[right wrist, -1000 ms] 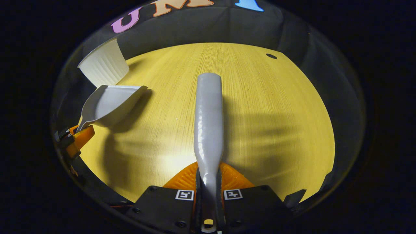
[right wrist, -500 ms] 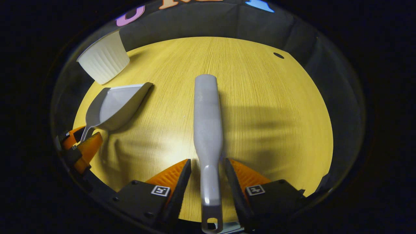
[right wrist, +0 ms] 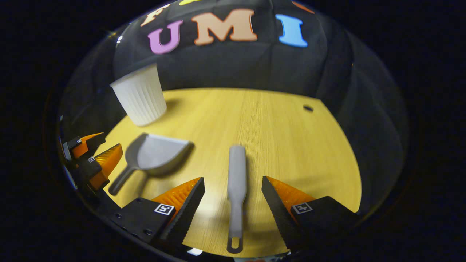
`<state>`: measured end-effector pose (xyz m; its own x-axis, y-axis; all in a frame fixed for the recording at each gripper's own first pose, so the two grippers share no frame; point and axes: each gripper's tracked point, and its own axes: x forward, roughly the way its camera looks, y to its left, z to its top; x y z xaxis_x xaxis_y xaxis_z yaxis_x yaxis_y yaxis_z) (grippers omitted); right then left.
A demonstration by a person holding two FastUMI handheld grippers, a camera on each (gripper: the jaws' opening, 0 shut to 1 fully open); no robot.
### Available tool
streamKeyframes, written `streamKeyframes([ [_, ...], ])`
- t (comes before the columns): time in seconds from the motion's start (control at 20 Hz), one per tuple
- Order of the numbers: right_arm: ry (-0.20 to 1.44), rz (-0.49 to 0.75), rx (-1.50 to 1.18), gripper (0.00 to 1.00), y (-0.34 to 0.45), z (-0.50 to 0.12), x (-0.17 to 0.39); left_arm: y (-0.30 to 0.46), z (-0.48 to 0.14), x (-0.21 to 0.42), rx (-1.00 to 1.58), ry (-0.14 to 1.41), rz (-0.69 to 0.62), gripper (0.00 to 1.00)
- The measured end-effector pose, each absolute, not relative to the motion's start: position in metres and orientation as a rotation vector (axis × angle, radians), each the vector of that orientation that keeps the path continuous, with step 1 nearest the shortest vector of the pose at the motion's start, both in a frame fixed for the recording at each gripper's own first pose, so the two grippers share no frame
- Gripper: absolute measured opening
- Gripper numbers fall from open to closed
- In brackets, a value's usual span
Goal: Pick up the small broom and dustpan from the desktop, sweep the trash into the dustpan with the broom, and then empty the trash into the garbage bin.
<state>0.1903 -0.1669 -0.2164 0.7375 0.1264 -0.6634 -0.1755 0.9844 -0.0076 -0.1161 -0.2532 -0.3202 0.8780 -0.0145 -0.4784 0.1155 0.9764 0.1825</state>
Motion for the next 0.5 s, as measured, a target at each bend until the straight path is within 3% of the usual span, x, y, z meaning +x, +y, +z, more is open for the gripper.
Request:
streamKeyframes([
  [0.05,0.616,0.168,-0.072,1.00,-0.168,-0.184,0.197,-0.260,-0.291,-0.110,0.201,0.426,-0.064,1.00],
  [0.1,0.521,0.168,-0.071,1.00,-0.170,-0.158,0.201,-0.268,-0.264,-0.106,0.187,0.350,-0.059,0.94],
  [0.2,0.399,0.185,-0.065,1.00,-0.173,-0.113,0.199,-0.280,-0.207,-0.094,0.150,0.221,-0.049,0.94],
  [0.5,0.252,0.187,-0.006,1.00,-0.179,-0.047,0.173,-0.308,-0.118,-0.105,0.016,0.037,-0.106,0.93],
])
